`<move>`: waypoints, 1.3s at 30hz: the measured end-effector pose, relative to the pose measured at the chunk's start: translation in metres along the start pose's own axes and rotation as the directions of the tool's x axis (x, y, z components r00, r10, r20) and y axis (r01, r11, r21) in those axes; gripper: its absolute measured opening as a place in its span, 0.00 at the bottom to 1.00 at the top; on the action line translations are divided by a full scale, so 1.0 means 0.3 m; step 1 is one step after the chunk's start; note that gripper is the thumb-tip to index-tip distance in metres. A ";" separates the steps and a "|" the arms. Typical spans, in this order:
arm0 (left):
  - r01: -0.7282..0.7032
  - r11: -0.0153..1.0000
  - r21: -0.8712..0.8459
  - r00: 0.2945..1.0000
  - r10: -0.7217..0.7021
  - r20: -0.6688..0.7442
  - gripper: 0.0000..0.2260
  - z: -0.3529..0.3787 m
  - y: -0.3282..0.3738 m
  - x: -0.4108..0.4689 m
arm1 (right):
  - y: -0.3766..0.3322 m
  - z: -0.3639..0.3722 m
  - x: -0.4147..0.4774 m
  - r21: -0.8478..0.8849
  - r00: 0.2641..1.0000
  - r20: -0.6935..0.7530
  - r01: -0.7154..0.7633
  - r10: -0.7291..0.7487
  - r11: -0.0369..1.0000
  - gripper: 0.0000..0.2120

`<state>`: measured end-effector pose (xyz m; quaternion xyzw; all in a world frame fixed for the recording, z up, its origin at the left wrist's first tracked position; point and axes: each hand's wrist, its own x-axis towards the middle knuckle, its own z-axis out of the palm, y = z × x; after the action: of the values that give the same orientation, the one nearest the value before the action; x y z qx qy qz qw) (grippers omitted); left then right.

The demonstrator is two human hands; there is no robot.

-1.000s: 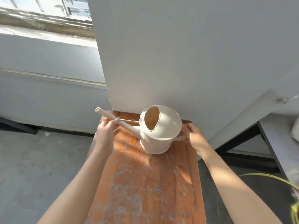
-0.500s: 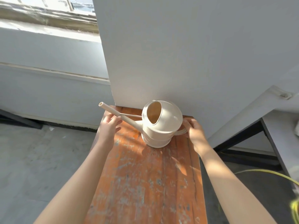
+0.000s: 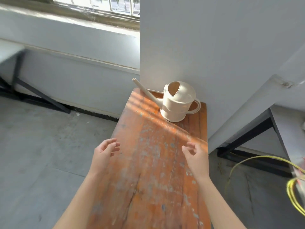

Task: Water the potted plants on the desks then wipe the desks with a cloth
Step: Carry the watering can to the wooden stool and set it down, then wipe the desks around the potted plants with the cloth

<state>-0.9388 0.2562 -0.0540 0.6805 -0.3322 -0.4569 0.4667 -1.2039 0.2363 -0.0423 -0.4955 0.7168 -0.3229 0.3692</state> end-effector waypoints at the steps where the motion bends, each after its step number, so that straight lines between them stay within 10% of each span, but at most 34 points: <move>1: -0.003 1.000 -0.004 1.000 0.003 -0.024 0.07 -0.027 -0.020 -0.052 | 0.000 0.006 -0.039 -0.007 0.999 0.022 0.024 -0.024 1.000 0.09; 11: 0.132 0.978 -0.164 0.864 -0.194 -0.464 0.08 -0.256 -0.325 -0.744 | 0.121 0.110 -0.489 -0.013 0.886 0.379 0.294 -0.267 0.956 0.08; 19: 0.286 0.916 -0.281 0.752 -0.396 -0.527 0.07 -0.248 -0.534 -1.154 | 0.232 0.198 -0.823 -0.145 0.495 0.851 0.541 -0.174 0.829 0.12; 39: 0.164 0.852 -0.497 0.520 -0.503 -0.690 0.07 -0.783 -0.887 -1.896 | 0.344 0.520 -1.651 -0.074 0.254 0.941 0.799 -0.223 0.597 0.14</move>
<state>-0.9189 0.9253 -0.0920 0.7615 0.1461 -0.2374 0.5852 -1.0031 0.7222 -0.1053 -0.8821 0.2642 0.0881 0.3799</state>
